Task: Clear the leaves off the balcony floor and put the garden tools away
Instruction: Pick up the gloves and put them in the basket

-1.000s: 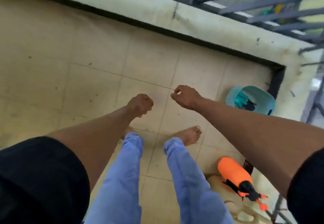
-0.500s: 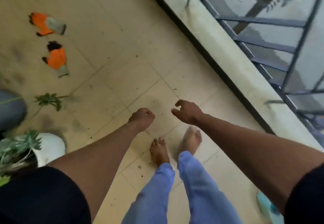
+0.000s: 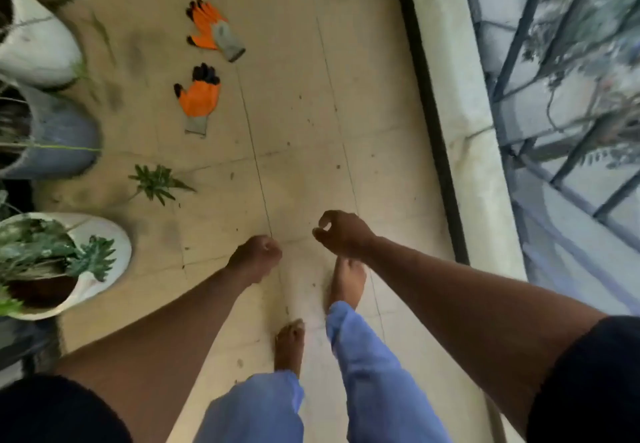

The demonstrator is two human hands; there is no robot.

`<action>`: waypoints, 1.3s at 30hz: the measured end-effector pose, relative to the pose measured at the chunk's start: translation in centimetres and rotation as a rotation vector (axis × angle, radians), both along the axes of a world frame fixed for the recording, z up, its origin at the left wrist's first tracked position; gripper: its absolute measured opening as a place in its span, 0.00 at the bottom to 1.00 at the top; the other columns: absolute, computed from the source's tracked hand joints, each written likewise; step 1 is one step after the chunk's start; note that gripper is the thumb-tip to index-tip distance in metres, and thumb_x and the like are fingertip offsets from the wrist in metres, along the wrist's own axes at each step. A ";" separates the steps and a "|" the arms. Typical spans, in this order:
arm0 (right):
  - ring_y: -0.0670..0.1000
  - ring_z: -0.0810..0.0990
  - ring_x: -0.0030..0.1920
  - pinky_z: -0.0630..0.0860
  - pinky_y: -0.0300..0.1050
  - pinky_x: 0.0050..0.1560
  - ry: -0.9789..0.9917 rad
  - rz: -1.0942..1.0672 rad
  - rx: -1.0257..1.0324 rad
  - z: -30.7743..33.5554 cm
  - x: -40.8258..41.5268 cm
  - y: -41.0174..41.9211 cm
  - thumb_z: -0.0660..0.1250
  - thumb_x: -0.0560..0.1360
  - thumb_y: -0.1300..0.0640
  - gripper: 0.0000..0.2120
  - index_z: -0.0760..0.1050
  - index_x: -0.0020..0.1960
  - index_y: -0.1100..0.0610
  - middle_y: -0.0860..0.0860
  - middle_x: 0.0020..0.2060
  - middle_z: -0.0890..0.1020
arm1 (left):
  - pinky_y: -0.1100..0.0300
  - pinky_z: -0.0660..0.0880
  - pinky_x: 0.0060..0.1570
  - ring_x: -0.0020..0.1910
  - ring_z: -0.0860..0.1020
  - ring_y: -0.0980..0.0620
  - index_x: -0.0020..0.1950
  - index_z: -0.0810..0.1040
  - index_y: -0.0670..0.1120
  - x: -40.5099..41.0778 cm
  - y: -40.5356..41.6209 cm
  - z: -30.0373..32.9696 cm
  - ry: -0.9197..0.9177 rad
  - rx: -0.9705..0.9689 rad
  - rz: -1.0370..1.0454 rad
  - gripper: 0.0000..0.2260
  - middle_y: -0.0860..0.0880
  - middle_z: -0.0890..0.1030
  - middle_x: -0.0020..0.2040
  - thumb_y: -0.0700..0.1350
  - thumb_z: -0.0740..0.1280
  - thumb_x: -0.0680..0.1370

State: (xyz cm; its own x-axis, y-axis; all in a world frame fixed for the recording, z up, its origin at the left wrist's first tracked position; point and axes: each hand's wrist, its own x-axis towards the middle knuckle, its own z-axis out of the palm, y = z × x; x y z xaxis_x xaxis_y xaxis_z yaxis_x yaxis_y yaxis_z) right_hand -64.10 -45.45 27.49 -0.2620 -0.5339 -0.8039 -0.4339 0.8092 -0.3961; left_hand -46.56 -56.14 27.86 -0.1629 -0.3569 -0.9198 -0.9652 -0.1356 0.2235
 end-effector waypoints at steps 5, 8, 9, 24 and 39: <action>0.59 0.79 0.63 0.74 0.46 0.60 0.011 0.058 0.016 0.0 -4.3 -7.3 0.64 0.81 0.46 0.17 0.78 0.64 0.55 0.57 0.59 0.84 | 0.45 0.82 0.55 0.52 0.84 0.40 0.45 0.80 0.48 -3.3 -5.5 -0.1 0.070 -0.021 0.160 0.09 0.43 0.86 0.51 0.52 0.67 0.71; 0.59 0.79 0.62 0.73 0.44 0.56 0.022 0.139 0.056 -1.3 -5.6 -12.1 0.64 0.81 0.47 0.16 0.78 0.63 0.55 0.57 0.59 0.83 | 0.45 0.79 0.61 0.59 0.82 0.40 0.62 0.79 0.48 -4.7 -9.2 -1.9 0.078 -0.006 0.174 0.17 0.44 0.81 0.65 0.52 0.63 0.75; 0.59 0.79 0.61 0.72 0.44 0.54 0.016 0.164 0.067 -1.9 -6.0 -13.8 0.64 0.81 0.47 0.16 0.78 0.64 0.55 0.56 0.59 0.83 | 0.44 0.79 0.62 0.60 0.81 0.39 0.67 0.76 0.49 -5.1 -10.4 -2.3 0.085 0.006 0.202 0.22 0.44 0.79 0.67 0.53 0.62 0.74; 0.56 0.78 0.59 0.71 0.44 0.52 0.040 0.481 0.116 -3.7 -12.4 -37.3 0.62 0.82 0.44 0.17 0.77 0.65 0.53 0.54 0.61 0.81 | 0.47 0.82 0.56 0.54 0.84 0.42 0.58 0.82 0.49 -8.5 -30.0 -3.9 0.084 0.070 0.424 0.22 0.46 0.86 0.53 0.55 0.63 0.68; 0.60 0.79 0.61 0.76 0.54 0.63 0.009 0.653 0.105 -10.3 -19.1 -54.4 0.59 0.72 0.38 0.24 0.77 0.62 0.48 0.54 0.61 0.82 | 0.47 0.81 0.58 0.55 0.83 0.43 0.57 0.79 0.48 -18.8 -43.1 -9.2 0.087 0.130 0.717 0.07 0.45 0.85 0.55 0.46 0.65 0.81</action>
